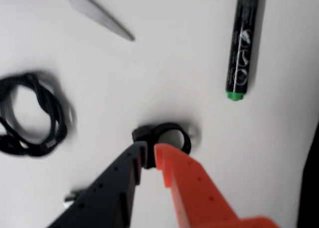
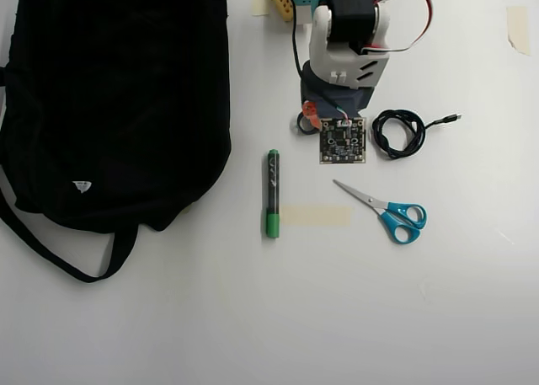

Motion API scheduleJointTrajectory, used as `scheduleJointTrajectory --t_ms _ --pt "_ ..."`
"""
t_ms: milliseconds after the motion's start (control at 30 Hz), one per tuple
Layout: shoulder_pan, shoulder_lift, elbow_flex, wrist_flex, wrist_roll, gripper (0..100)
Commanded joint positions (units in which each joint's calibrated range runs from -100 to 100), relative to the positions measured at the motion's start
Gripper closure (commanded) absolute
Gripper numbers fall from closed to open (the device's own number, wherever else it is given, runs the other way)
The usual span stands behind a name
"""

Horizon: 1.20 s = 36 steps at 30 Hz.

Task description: Put the green marker into the black bag

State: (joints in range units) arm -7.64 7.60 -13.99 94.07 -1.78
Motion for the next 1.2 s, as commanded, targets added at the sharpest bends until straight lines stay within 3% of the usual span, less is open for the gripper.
scheduleJointTrajectory --t_ms 0,200,467,1167 --pt "1.73 -1.87 -1.37 -2.43 -0.79 98" --pt "6.37 -1.79 1.15 -7.25 -0.11 98" --pt "10.26 -1.7 12.2 -21.72 2.04 98" --pt "13.18 8.34 7.61 -22.67 7.39 97"
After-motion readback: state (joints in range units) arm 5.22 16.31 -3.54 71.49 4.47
